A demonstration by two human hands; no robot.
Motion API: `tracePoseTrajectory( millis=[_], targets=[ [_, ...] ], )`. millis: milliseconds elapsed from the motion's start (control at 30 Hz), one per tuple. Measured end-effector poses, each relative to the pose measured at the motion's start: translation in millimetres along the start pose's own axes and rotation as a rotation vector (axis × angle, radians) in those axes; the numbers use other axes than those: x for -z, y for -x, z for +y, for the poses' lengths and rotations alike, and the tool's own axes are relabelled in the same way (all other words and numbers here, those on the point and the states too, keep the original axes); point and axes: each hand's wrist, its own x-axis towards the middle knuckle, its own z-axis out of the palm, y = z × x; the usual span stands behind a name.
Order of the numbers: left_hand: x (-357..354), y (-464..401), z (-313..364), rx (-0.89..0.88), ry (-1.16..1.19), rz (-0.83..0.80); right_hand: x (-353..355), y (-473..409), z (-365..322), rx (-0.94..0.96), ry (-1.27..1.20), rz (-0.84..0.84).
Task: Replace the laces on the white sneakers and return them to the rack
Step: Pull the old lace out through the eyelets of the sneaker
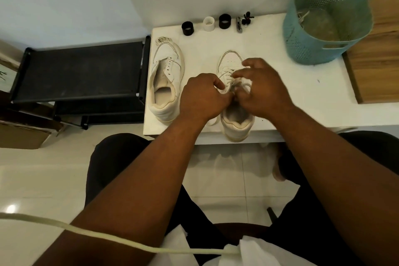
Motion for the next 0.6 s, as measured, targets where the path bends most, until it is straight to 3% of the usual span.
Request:
tracePoseTrajectory(
  millis=[67,367,500,600],
  targets=[
    [2.4,0.4,1.2,0.01,0.014,-0.008,-9.8,2.6,-2.2,0.015,0.065,-0.042],
    [-0.7,-0.2,-3.4,0.012,0.078,-0.075,-14.1,3.5,-1.8,-0.016,0.084,0.073],
    [0.5,-0.2,-2.7,0.011,0.04,-0.084,-6.6,-1.9,-1.5,-0.272,-0.093,0.184],
    [2.3,0.1,-2.6,0.008,0.034,-0.088,-2.4,-6.6,2.8,-0.399,-0.251,0.099]
  ],
)
